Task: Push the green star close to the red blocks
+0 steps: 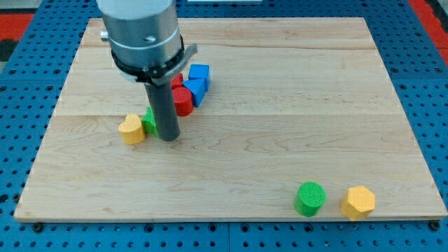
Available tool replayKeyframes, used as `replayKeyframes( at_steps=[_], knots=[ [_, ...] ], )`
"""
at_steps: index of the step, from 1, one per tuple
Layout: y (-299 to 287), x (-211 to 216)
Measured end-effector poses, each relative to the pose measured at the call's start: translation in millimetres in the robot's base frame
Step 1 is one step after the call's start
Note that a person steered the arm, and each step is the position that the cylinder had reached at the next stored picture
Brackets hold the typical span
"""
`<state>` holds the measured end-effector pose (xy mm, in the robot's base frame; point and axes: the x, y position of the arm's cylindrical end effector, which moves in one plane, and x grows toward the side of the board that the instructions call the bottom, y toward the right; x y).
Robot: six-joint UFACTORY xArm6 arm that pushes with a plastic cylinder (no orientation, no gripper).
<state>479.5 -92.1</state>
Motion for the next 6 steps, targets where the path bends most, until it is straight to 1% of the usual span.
replayKeyframes(
  at_steps=[1, 2, 3, 4, 5, 6],
  knots=[
    [-14.2, 52.2],
    [-92.2, 49.1],
    [-70.7, 24.8],
    [-28.6, -5.0],
    [-28.0, 0.1],
    [-2.7, 96.0]
  ],
)
